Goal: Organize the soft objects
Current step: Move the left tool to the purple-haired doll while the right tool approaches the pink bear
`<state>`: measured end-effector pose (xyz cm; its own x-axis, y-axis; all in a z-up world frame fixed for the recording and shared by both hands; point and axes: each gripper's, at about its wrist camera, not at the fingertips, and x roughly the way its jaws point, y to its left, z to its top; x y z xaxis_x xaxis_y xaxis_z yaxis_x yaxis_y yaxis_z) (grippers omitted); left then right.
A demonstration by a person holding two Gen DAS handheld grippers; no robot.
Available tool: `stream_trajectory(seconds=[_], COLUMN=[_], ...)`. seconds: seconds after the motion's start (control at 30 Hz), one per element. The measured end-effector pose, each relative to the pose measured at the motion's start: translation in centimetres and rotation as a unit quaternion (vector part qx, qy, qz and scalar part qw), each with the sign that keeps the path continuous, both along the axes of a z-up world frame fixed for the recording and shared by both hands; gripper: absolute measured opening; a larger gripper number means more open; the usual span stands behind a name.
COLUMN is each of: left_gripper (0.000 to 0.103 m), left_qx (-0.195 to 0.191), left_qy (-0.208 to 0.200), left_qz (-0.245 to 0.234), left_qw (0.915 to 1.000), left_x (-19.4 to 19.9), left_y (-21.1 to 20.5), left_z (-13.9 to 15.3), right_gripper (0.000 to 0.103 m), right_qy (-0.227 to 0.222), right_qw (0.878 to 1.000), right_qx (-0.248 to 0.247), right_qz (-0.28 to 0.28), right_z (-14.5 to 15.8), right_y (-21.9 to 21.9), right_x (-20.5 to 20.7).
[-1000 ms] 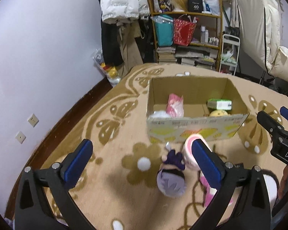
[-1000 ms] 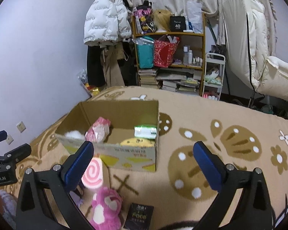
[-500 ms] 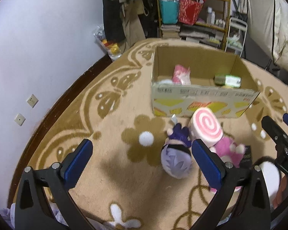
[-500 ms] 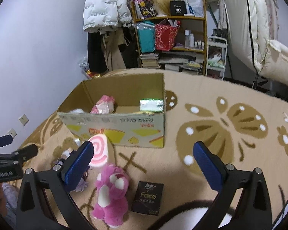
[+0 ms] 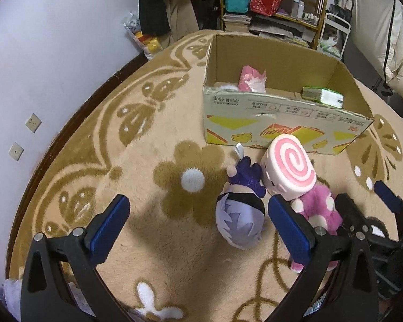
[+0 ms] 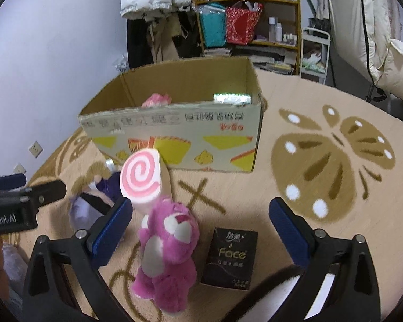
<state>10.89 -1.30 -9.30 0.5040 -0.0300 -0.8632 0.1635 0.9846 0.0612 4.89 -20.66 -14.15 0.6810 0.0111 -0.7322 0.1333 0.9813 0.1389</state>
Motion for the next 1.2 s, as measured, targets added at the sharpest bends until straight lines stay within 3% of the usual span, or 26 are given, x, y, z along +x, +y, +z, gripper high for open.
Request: stream_trajectory(seconds=[0.37,0.9,1.2], left_gripper=[0.102,0.102,0.102], left_qx=[0.001,0.024,0.015], left_qy=[0.026,0.079,0.097], left_qz=[-0.001,-0.004,-0.013], left_qw=[0.9997,0.9966,0.9951], left_x=[1.5,2.4,2.8], left_y=[-0.5,-1.3,-1.6], left_z=[-1.5,-4.8,-5.9], right_gripper=[0.083,0.082,0.082], right_qy=[0.037,0.064,0.075], right_qw=[0.999,0.996,0.996], right_qx=[-0.015,-0.024,-0.016], right_qz=[0.036,0.05,0.049], right_z=[-2.0,-3.8,-4.5], right_y=[0.9,2.2,2.1], right_x=[1.0,2.1,2.6])
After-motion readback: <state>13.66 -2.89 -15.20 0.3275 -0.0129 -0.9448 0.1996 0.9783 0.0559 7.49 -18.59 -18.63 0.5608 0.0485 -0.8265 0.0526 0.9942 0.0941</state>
